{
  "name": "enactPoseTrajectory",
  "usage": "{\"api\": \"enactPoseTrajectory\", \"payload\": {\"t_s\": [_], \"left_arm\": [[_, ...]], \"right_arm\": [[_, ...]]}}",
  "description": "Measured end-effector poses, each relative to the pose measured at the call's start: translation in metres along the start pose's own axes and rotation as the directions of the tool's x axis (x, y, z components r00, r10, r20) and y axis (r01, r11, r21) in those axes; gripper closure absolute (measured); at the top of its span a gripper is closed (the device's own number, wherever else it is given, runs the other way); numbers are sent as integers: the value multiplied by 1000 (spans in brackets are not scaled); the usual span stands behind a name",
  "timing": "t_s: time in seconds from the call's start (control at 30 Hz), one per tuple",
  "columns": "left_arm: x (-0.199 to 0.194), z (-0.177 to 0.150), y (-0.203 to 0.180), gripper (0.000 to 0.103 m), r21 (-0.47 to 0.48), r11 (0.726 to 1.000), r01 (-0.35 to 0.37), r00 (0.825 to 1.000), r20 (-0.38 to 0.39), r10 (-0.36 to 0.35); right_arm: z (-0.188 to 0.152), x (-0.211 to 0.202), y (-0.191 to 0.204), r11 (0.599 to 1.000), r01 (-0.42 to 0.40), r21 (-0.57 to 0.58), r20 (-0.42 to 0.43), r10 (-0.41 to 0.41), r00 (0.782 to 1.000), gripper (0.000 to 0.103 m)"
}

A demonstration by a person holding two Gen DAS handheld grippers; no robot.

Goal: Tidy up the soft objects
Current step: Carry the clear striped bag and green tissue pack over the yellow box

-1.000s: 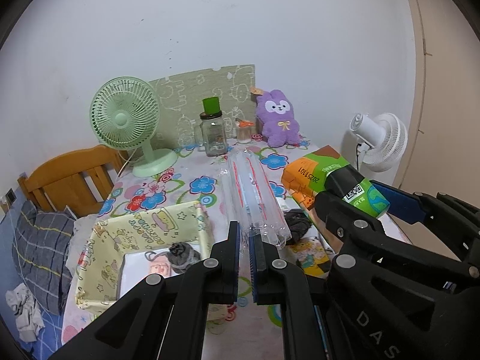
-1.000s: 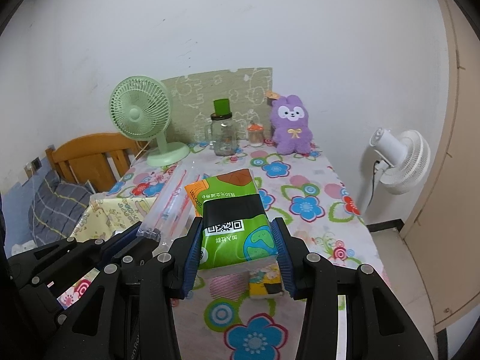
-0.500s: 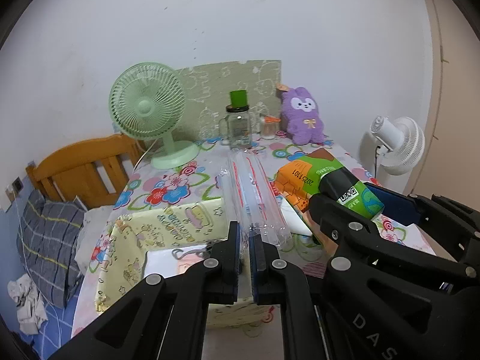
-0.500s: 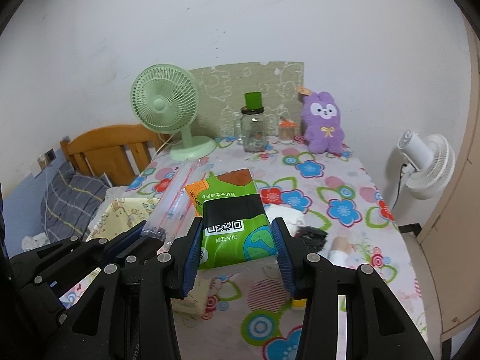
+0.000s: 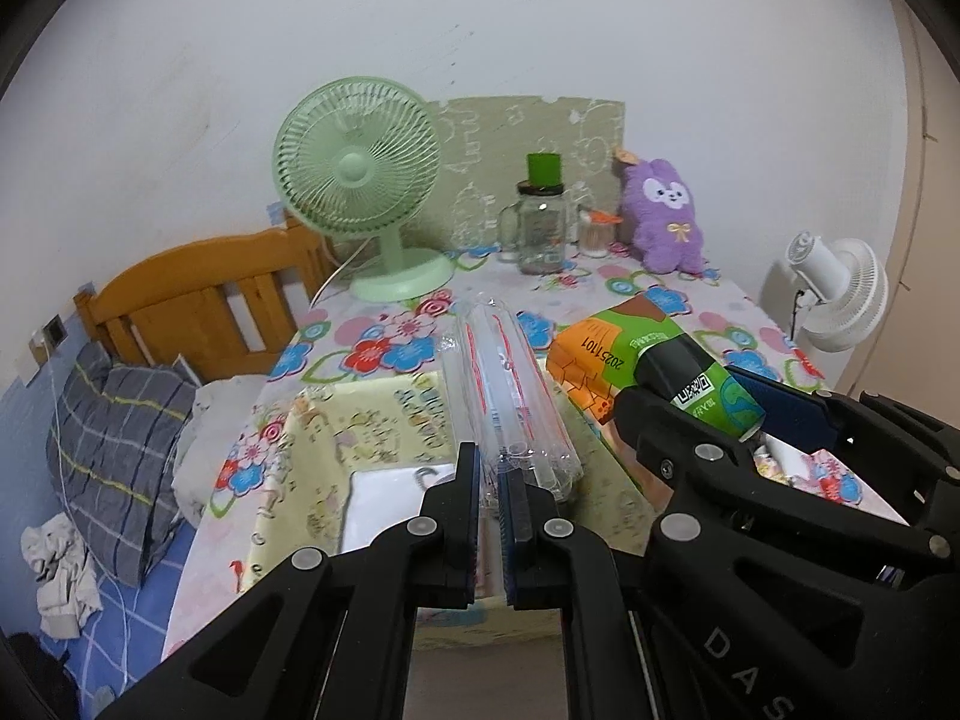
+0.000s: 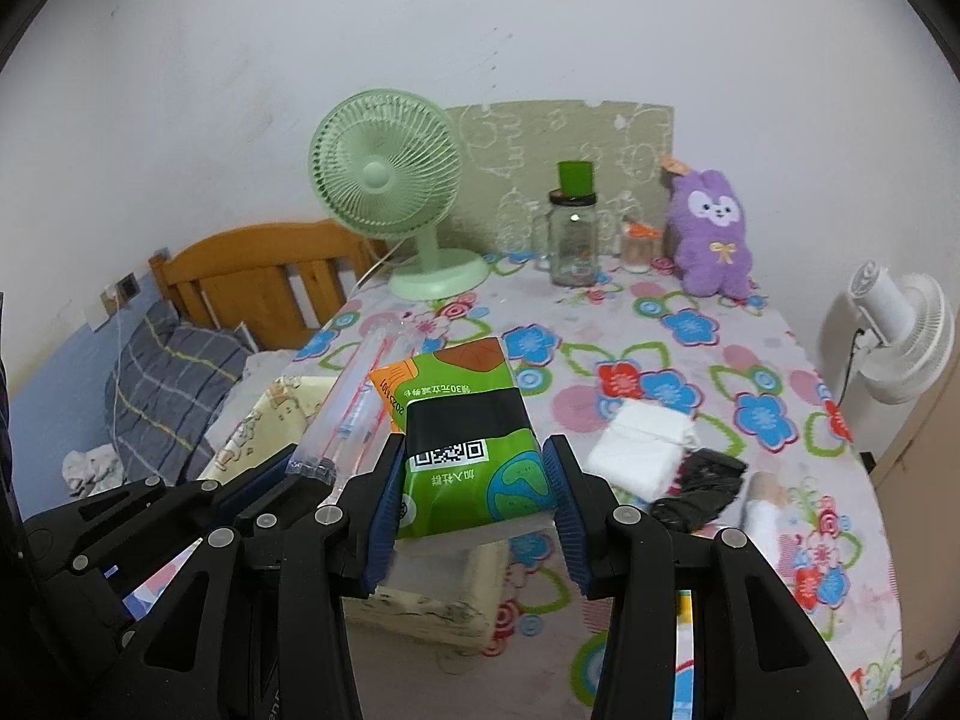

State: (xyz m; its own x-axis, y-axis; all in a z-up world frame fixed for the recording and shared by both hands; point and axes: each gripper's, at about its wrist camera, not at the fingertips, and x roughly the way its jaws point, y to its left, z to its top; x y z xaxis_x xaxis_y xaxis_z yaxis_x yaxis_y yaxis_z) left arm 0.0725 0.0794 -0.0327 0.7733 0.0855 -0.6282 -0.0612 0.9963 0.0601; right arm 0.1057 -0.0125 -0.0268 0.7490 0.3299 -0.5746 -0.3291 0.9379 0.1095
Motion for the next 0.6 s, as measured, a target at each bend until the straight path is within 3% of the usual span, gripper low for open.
{"api": "enactPoseTrajectory", "payload": {"t_s": [0.6], "left_arm": [[30,-18,38,100,-43,998,-37,995,-95,33]], "right_arm": [[-8,49,34,998,-52,-27,-96,49,994,54]]}}
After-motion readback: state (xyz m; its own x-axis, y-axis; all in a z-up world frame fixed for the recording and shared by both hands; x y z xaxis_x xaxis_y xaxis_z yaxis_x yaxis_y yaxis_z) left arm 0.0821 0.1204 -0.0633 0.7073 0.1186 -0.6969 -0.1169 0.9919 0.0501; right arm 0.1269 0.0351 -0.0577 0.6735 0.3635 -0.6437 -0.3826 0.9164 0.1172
